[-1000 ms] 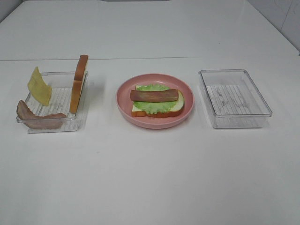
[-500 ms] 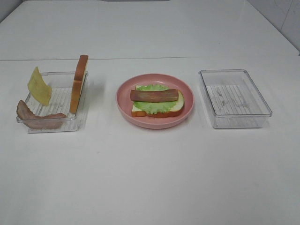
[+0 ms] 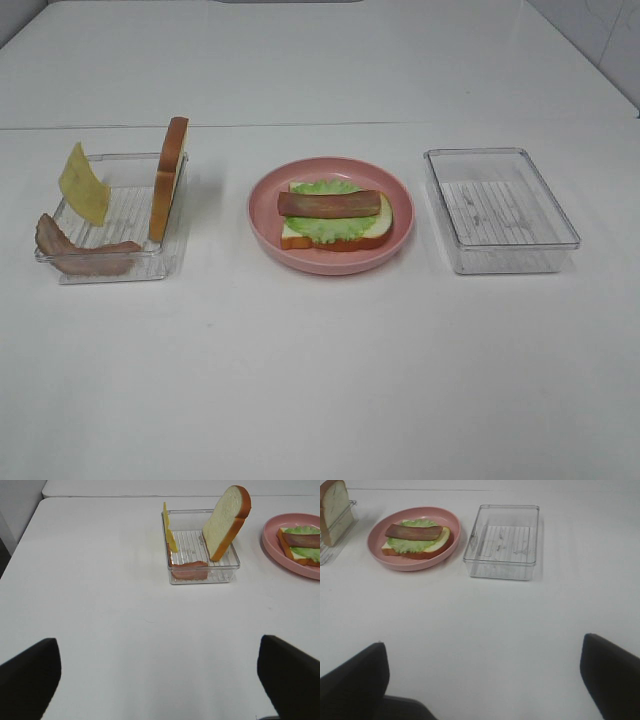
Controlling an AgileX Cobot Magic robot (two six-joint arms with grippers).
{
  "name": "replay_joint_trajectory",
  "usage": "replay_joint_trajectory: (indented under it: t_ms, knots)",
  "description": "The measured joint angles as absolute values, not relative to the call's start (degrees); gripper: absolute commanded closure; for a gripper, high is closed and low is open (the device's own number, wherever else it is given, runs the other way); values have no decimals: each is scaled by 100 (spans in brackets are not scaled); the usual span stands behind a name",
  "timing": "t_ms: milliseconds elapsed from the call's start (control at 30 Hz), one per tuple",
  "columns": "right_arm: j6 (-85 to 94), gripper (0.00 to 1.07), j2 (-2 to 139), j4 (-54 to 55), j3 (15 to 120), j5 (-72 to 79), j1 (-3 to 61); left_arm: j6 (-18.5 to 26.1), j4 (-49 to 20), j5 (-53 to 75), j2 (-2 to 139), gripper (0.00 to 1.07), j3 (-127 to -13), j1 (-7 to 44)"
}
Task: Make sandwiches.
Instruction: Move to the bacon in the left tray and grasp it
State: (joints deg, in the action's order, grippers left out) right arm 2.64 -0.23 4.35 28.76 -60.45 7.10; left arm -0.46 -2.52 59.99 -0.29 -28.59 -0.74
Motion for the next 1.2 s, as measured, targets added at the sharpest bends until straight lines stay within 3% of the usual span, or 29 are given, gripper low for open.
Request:
replay_joint_trajectory:
  t_ms: [133, 533, 1033, 1200]
  knots:
    - [264, 9, -23, 498, 2876, -6045, 172, -46, -252, 5999, -29, 4, -2859, -74]
    - [264, 9, -23, 498, 2876, -6045, 143, -46, -149, 6142, 504, 4, -2962, -74]
    - [264, 9, -23, 498, 2876, -6045, 143, -109, 0, 6973, 4521, 4, -5145, -74]
    - [264, 9, -23, 498, 2876, -6045, 143, -395, 625, 6984, 6480, 4, -6388, -74]
